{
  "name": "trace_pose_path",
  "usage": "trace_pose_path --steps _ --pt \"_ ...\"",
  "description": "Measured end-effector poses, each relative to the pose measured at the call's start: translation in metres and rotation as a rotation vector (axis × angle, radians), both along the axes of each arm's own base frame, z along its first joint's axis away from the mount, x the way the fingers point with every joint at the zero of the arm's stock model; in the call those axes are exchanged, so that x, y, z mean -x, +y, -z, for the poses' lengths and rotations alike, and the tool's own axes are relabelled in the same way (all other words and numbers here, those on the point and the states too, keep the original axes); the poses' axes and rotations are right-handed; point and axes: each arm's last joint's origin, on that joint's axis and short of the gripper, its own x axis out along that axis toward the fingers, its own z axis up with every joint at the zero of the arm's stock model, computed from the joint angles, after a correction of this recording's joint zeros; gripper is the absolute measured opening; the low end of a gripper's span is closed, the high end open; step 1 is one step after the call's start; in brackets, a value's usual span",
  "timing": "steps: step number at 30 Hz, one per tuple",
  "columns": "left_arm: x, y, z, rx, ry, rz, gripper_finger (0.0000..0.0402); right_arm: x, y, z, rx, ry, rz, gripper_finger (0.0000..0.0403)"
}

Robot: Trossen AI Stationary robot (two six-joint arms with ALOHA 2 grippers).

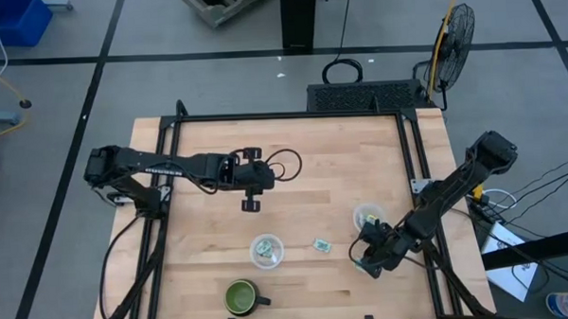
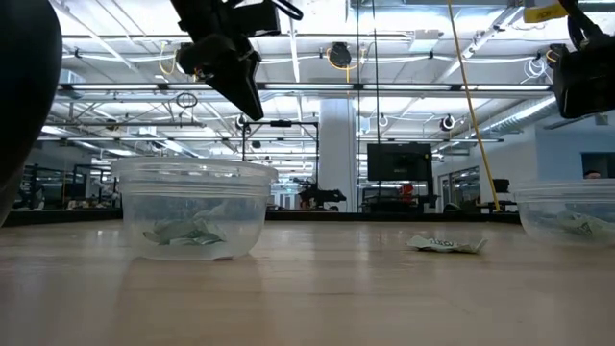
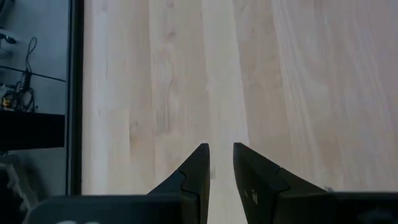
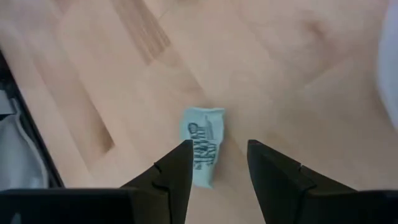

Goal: Pick and place Stevia / Truvia into bins
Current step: Put the white stevia packet into the right transparent container

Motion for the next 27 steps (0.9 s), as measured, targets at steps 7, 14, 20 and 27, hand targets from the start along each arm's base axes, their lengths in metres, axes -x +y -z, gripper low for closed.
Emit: trace_pose_path --steps 7,14,20,27 --pt "0.0 0.0 0.0 0.01 -0.004 -0.002 0.0076 -0.016 0.015 0.023 -0.007 -0.014 -0.045 0.0143" --pt "-0.001 0.0 0.0 0.001 -0.003 0.016 0.0076 -0.019 0.018 0.042 0.042 0.06 -0.057 0.0143" --pt "-0.001 0.0 0.0 0.002 -0.003 0.014 0.0076 -0.019 0.017 0.037 0.071 0.024 -0.126 0.0117" --pt "-0.001 0.0 0.0 0.009 -0.006 0.005 0.0076 -0.019 0.016 0.038 0.101 0.014 -0.153 0.0043"
